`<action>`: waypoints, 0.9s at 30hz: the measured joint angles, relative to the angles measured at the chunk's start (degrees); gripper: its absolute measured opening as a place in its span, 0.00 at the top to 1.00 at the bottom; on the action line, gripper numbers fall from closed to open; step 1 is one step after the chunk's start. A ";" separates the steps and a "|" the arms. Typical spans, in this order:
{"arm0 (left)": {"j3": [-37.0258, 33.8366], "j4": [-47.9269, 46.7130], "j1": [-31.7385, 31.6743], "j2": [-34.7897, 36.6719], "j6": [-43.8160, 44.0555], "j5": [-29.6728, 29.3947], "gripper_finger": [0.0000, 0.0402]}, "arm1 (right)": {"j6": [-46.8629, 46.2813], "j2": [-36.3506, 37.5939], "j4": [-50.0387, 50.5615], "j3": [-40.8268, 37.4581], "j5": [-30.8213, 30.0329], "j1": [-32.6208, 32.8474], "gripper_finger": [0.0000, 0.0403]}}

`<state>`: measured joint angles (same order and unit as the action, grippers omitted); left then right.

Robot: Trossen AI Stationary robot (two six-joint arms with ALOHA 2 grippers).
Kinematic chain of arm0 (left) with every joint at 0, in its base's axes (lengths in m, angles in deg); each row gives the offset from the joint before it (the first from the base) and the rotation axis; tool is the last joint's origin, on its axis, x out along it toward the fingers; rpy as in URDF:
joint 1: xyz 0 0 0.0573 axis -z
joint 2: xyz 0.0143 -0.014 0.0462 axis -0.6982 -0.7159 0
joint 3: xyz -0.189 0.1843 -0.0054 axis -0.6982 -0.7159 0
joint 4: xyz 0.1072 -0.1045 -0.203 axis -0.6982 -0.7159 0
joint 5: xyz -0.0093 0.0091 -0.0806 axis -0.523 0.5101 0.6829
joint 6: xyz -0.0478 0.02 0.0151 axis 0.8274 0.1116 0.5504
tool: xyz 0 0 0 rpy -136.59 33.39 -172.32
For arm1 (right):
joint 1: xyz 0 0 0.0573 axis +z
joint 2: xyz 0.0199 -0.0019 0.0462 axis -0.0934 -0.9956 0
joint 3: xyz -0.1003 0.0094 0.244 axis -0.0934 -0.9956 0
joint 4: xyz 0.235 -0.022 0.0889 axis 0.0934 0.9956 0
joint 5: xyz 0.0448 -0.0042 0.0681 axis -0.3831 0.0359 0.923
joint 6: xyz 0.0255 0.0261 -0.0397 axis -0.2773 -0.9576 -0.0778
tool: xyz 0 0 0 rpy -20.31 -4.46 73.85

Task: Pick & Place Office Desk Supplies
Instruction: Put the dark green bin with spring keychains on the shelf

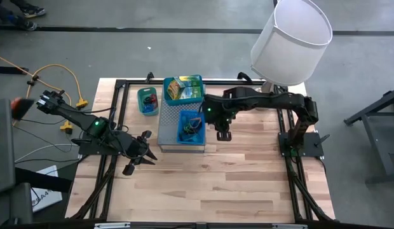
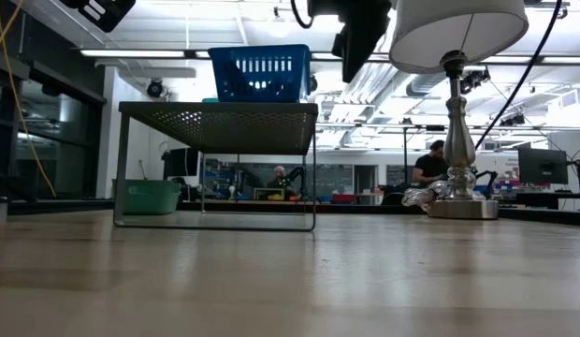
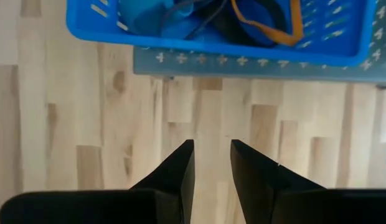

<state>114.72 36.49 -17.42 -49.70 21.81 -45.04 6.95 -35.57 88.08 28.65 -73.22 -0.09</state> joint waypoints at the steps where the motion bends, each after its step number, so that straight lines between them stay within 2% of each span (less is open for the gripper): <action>1: 0.00 0.01 0.00 0.00 0.00 0.00 0.79 | -1.00 0.00 0.33 0.00 0.12 0.26 0.77; 15: 0.00 0.01 -0.01 0.00 0.00 0.00 0.79 | -12.59 -0.02 1.43 0.00 0.78 2.53 0.77; 18: 0.00 -0.02 -0.01 0.00 0.00 0.00 0.79 | -14.96 1.68 0.89 -1.26 -1.34 4.33 0.77; 22: 0.00 0.00 -0.01 0.00 0.00 0.00 0.79 | -20.21 8.21 -5.13 -9.68 -7.26 6.89 0.77; 27: 0.00 0.14 -0.01 0.00 0.00 0.00 0.79 | -24.48 20.07 -20.10 -27.17 -11.45 8.50 0.77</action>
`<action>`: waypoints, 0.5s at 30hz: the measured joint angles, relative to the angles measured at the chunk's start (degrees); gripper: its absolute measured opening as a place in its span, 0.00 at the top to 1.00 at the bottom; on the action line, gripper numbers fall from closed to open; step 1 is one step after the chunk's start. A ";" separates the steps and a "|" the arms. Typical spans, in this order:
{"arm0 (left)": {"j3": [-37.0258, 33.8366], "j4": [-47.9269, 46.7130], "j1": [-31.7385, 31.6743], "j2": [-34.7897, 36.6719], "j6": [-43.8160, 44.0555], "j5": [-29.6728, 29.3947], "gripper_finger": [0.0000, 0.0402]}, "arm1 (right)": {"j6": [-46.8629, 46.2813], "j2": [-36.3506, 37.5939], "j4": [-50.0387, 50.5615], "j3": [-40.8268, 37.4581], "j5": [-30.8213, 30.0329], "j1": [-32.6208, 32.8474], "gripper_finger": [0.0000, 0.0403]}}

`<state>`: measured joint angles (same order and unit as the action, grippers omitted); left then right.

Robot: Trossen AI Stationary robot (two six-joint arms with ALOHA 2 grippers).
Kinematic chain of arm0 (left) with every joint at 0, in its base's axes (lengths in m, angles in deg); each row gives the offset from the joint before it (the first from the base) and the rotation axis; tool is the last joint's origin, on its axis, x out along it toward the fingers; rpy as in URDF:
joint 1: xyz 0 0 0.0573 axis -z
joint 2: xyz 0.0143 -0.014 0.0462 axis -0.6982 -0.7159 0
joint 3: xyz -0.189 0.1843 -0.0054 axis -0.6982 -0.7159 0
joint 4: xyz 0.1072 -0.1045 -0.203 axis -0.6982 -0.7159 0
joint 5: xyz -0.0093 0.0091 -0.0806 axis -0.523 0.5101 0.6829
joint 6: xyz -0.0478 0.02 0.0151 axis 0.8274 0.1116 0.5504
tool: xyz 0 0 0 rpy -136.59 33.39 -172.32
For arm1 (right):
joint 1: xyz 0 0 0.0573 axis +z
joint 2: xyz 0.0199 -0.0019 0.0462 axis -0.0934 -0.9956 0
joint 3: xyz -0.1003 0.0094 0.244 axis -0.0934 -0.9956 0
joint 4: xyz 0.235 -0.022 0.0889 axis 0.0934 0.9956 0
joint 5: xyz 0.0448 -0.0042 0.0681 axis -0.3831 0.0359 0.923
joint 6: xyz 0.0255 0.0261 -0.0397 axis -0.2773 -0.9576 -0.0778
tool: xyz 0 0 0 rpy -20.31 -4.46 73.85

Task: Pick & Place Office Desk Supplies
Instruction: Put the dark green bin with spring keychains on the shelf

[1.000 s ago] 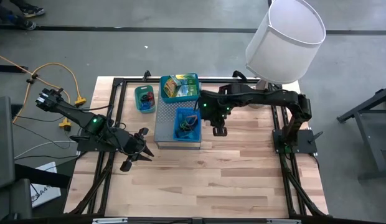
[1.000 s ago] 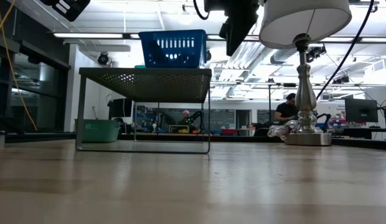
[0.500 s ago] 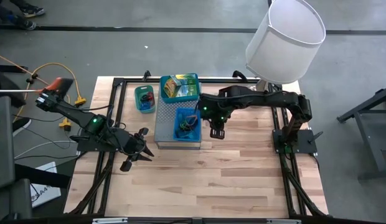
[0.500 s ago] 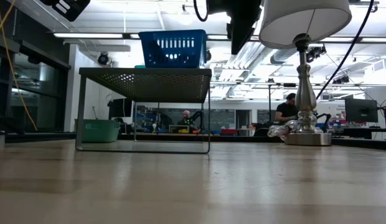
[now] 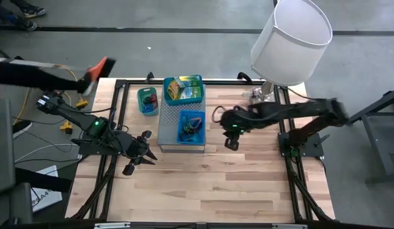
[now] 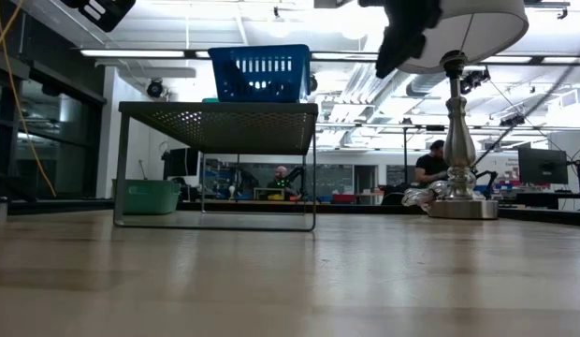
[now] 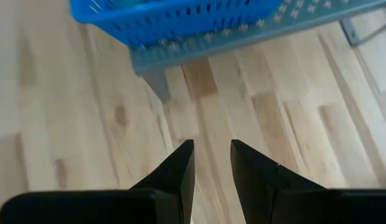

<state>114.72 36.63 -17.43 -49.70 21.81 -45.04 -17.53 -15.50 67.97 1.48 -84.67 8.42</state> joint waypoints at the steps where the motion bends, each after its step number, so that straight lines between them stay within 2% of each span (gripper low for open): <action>1: 0.00 -0.02 0.02 0.00 0.00 0.00 0.79 | -0.35 2.74 -4.00 -3.71 0.04 -0.01 0.77; 7: 0.00 0.00 0.00 0.00 0.00 0.00 0.79 | -2.28 17.54 -29.43 -25.12 0.95 -0.06 0.77; 10: 0.00 0.00 0.00 -0.02 0.00 0.00 0.79 | -4.07 23.96 -41.57 -34.04 -1.00 -0.03 0.77; 15: 0.00 0.00 0.01 -0.01 0.00 0.00 0.79 | -4.50 29.90 -55.55 -45.32 -2.06 0.28 0.77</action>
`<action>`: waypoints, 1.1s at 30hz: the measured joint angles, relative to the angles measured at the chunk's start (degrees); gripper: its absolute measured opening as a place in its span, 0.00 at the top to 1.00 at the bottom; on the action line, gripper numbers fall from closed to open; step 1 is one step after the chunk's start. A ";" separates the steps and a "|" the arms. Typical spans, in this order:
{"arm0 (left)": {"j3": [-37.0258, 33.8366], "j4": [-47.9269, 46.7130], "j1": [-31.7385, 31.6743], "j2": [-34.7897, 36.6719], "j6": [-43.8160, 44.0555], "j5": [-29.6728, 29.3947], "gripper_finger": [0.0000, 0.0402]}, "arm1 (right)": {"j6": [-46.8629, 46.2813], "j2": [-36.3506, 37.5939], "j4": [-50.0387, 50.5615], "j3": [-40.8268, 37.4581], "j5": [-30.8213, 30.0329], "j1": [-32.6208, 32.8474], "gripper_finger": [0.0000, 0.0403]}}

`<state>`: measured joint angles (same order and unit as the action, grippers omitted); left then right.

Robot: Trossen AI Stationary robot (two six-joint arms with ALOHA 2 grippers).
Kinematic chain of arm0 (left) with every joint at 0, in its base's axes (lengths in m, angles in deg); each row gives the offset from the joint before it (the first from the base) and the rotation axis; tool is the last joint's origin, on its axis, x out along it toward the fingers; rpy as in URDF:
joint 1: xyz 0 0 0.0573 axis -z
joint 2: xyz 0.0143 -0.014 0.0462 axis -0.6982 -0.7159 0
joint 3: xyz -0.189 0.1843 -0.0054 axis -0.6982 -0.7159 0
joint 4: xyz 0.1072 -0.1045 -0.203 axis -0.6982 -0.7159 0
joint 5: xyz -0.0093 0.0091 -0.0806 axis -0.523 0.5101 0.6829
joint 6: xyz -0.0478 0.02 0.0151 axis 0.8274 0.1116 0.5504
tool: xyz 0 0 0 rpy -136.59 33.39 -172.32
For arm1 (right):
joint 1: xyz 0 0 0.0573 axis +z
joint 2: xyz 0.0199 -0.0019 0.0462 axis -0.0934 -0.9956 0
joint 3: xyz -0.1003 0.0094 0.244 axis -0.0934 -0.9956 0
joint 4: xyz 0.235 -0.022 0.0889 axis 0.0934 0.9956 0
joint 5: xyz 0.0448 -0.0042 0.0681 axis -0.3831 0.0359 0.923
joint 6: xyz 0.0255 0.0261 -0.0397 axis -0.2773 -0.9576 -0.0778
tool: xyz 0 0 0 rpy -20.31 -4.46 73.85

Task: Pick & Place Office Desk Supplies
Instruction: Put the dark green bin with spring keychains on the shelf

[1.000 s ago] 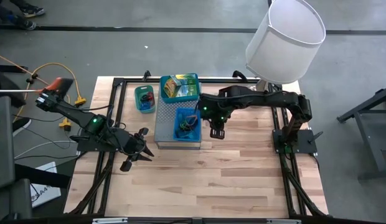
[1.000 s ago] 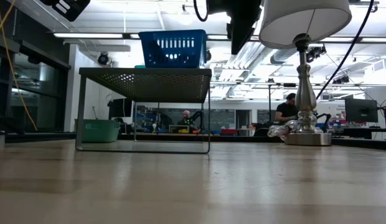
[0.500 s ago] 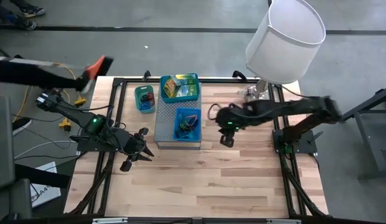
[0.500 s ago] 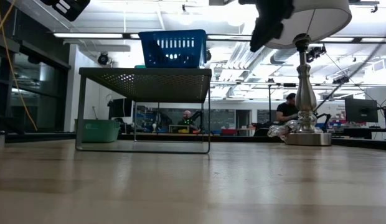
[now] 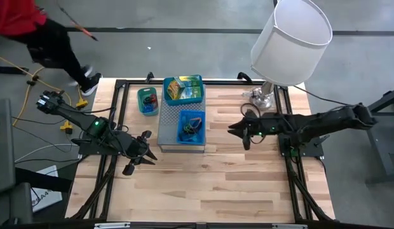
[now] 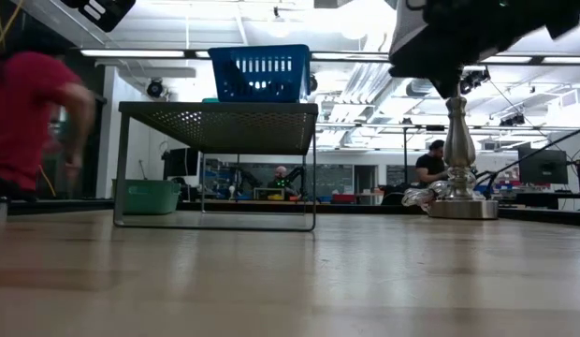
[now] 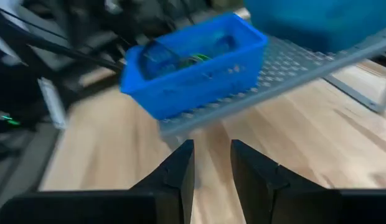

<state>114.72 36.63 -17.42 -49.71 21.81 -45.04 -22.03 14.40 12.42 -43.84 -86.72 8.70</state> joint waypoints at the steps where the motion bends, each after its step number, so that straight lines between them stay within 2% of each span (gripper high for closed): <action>1: 0.00 -0.02 -0.01 0.00 -0.02 0.00 0.79 | 0.08 0.91 -3.28 -2.13 0.52 0.40 0.77; 4: 0.00 0.00 0.01 -0.01 0.00 0.00 0.79 | 0.21 2.30 -12.33 -7.24 0.94 1.72 0.77; 9: 0.00 -0.02 0.01 -0.01 -0.01 0.00 0.79 | 2.38 5.77 -21.14 -13.63 1.80 3.25 0.77; 14: 0.00 0.01 -0.01 0.01 0.00 0.00 0.79 | 4.05 12.36 -20.90 -18.06 1.22 2.90 0.77; 25: 0.00 0.01 0.00 0.00 -0.01 -0.01 0.79 | 7.69 28.56 -11.45 -22.85 -0.91 2.87 0.77; 33: 0.00 0.00 0.01 -0.01 0.00 0.00 0.79 | 7.67 36.56 -11.39 -27.15 0.40 2.90 0.77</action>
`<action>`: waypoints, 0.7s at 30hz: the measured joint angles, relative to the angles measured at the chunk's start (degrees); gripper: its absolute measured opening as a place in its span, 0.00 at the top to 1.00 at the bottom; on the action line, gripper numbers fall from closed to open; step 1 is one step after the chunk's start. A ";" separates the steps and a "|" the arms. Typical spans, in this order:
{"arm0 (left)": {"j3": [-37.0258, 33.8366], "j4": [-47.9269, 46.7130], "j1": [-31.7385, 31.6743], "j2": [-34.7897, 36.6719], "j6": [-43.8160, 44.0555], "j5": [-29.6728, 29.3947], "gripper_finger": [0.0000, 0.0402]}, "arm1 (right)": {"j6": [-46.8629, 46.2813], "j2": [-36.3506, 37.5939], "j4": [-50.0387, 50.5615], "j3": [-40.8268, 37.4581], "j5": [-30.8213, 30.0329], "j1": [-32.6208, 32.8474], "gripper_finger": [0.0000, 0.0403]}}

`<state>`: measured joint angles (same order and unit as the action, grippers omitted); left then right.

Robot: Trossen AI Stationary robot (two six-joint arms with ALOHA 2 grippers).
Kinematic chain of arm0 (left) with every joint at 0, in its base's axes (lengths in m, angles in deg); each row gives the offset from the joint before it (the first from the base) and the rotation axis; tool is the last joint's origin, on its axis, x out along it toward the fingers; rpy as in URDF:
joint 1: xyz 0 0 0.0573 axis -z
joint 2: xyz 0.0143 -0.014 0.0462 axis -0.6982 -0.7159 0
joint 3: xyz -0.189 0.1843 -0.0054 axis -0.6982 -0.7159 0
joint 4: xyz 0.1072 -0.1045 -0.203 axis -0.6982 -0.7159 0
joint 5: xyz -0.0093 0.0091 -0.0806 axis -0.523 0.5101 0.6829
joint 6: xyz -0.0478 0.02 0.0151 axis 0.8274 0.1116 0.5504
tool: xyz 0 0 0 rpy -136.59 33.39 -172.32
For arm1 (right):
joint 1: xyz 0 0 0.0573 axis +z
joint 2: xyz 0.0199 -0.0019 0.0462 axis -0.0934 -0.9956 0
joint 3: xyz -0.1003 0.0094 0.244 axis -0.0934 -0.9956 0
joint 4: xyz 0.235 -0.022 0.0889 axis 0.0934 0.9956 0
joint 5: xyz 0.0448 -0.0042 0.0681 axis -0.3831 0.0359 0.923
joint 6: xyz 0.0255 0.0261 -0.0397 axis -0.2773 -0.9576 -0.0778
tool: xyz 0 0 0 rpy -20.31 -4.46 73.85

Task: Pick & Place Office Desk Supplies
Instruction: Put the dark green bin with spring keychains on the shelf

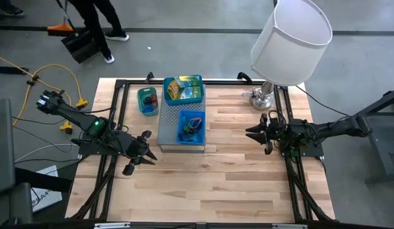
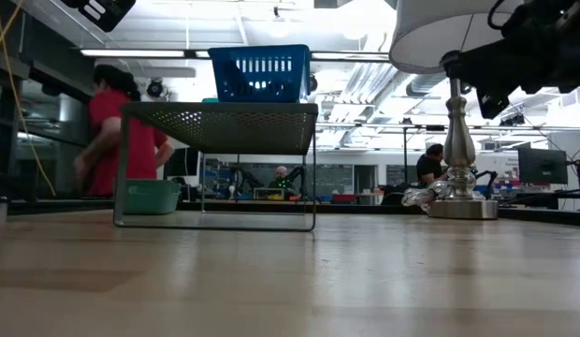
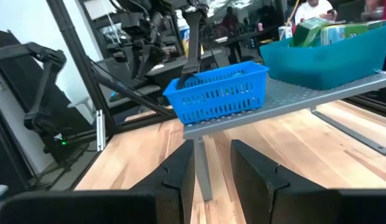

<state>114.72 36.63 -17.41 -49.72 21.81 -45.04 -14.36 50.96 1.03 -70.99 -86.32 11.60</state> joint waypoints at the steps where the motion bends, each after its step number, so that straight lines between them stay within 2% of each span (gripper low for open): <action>1: 0.00 0.00 -0.01 0.01 0.00 0.00 0.79 | 0.02 0.73 0.09 -0.32 0.28 0.00 0.77; 9: 0.00 0.00 -0.02 0.02 0.00 -0.01 0.79 | -0.57 5.76 1.59 -2.91 0.73 0.00 0.77; 21: 0.00 0.00 -0.02 0.02 -0.01 0.00 0.79 | -3.56 11.16 12.11 -2.97 0.91 -0.02 0.77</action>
<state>114.72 36.63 -17.43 -49.70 21.80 -45.04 -17.92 62.12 13.14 -73.97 -85.41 11.58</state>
